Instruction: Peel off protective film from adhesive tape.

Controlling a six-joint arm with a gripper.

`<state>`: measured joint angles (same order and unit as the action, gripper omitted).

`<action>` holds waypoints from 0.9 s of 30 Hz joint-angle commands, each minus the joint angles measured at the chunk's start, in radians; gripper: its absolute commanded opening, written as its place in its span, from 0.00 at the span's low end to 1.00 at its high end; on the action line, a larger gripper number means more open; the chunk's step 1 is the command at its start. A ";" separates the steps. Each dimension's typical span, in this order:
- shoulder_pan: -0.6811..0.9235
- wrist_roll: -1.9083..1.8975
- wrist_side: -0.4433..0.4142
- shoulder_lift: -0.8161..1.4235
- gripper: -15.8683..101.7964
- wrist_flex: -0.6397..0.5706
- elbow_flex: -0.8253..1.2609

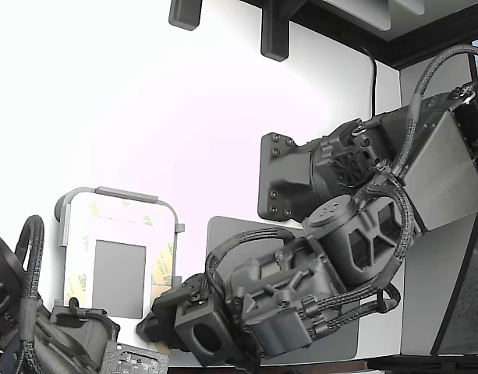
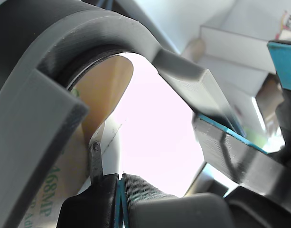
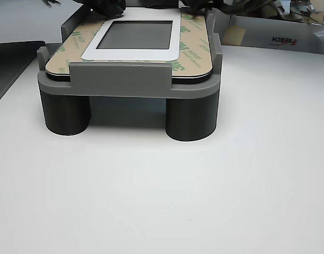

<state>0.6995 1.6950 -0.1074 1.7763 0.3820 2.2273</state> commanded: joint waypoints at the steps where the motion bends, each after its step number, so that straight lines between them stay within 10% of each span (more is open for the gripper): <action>1: -0.020 0.005 0.003 0.021 0.04 -0.003 -0.011; 27: -0.066 0.041 0.041 0.069 0.04 0.060 -0.028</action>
<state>0.6519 1.7334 -0.0706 1.8101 0.4218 2.2381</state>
